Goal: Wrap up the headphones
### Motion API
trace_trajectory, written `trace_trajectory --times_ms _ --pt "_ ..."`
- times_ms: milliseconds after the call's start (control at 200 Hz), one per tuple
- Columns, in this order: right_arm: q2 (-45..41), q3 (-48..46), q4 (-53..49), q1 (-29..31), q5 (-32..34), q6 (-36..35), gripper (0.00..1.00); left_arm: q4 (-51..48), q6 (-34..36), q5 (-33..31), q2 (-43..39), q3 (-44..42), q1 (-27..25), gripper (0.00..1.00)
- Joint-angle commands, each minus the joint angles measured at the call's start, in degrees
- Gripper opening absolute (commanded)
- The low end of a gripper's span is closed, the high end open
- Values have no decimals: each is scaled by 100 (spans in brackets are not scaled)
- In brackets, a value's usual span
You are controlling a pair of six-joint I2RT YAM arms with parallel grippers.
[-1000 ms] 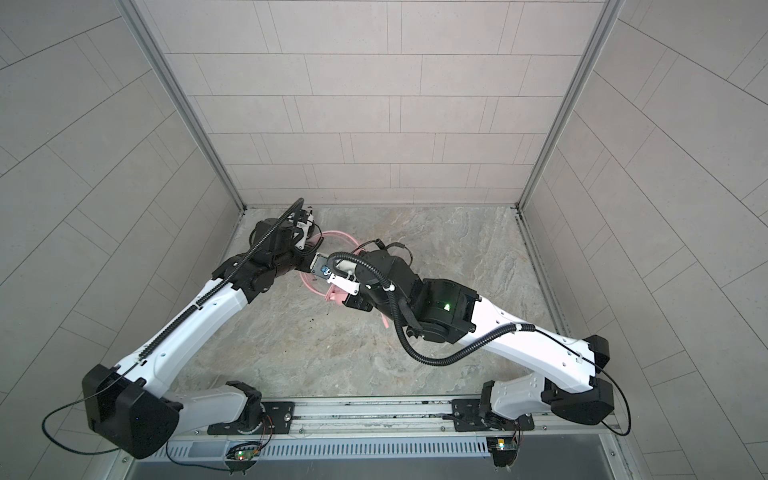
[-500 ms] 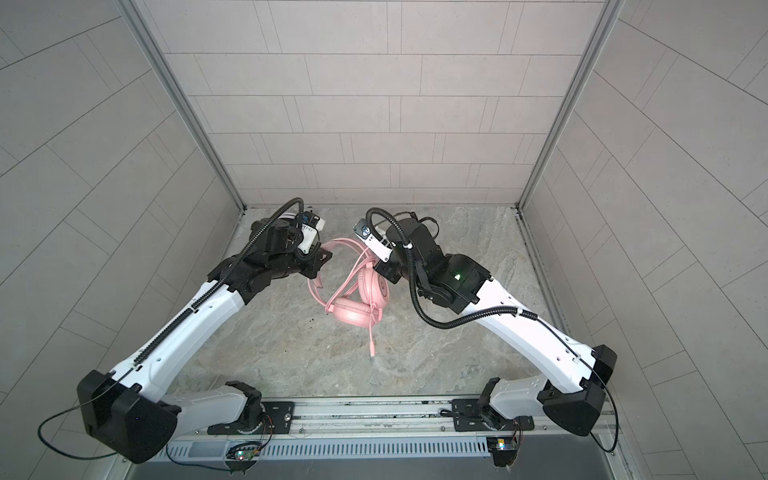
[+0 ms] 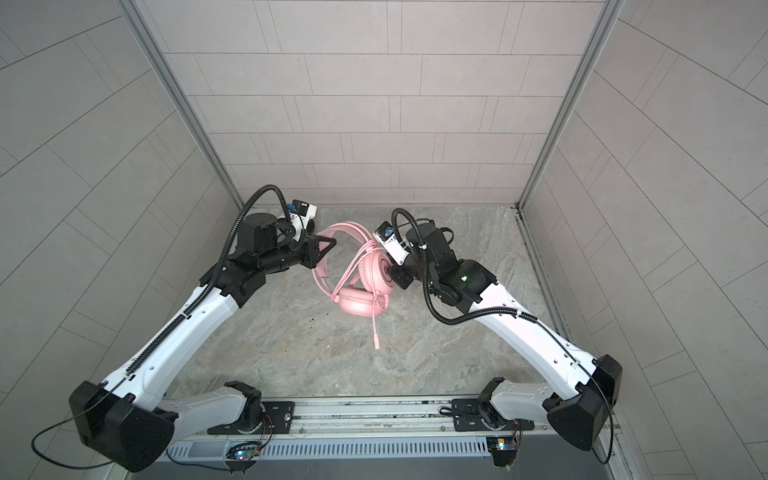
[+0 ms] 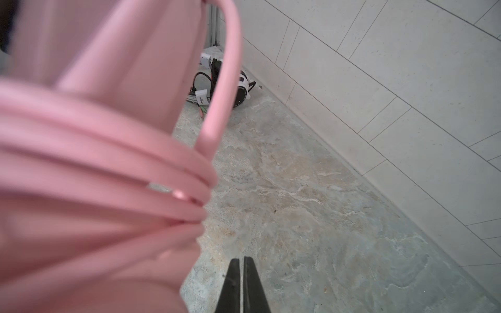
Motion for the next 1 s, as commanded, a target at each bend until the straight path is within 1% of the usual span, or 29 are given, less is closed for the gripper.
trace_trajectory --times_ms 0,70,135,180,275,335,430,525,701,816,996 --pt "-27 -187 344 -9 -638 444 0 1140 -942 710 -66 50 3 0" --pt "42 -233 524 -3 -1043 676 2 1166 -1016 740 -5 75 -7 0" --pt "45 -348 784 -5 -1238 870 7 1357 -1112 797 19 8 -5 0" --pt "10 -439 955 -9 -1226 952 12 1391 -1152 808 42 -3 -5 0" --pt "-36 -515 1074 -24 -1126 1002 16 1284 -1124 876 85 67 -3 0" --pt "-39 -524 1059 -52 -1149 1010 19 1101 -1034 807 81 125 -3 0" --pt "-64 -543 1039 -101 -1199 1043 26 780 -877 615 75 185 8 0" --pt "-128 -591 1026 -184 -1336 1087 36 797 -879 587 58 146 6 0" --pt "-212 -726 1083 -303 -1511 1219 41 694 -1037 392 155 188 31 0" --pt "-261 -837 1083 -333 -1564 1263 43 566 -1110 60 184 230 64 0" --pt "-494 -1192 1116 -462 -1363 1326 52 249 -1176 -892 234 122 74 2"
